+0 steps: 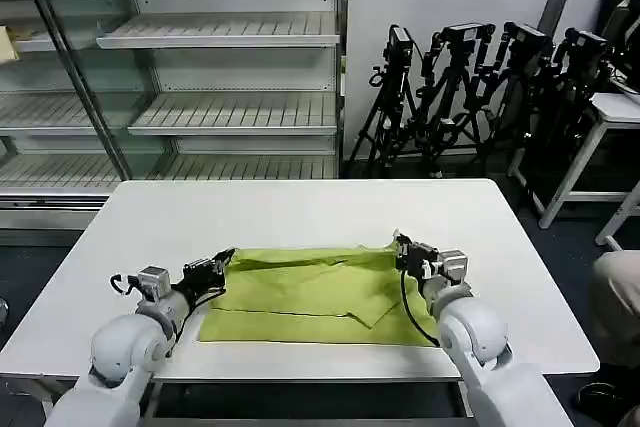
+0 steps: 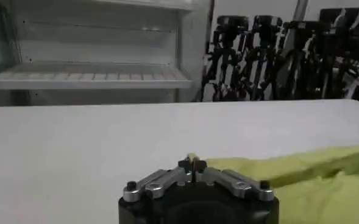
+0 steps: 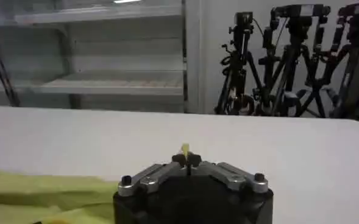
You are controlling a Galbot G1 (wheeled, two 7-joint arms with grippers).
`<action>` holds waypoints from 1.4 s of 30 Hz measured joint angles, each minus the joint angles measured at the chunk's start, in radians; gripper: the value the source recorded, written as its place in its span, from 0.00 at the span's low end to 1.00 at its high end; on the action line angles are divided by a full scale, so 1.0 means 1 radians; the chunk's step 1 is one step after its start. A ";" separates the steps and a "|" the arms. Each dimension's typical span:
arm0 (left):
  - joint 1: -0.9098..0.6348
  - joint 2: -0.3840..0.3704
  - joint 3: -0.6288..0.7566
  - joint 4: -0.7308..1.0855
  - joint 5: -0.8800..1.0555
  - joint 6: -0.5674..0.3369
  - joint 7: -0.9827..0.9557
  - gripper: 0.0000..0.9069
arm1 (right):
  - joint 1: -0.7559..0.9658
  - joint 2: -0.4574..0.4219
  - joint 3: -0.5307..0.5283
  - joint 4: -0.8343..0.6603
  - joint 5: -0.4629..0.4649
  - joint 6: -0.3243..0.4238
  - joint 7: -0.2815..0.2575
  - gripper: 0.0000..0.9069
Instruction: Fold and organize the clothes.
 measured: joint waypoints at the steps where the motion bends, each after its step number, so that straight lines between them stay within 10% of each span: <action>1: 0.009 -0.002 -0.002 -0.009 0.003 -0.001 0.000 0.02 | -0.010 -0.002 0.001 0.008 0.000 0.000 0.001 0.00; 42: 0.109 0.042 -0.033 -0.076 0.029 -0.005 0.003 0.02 | -0.110 -0.025 0.040 0.034 0.000 0.000 -0.006 0.00</action>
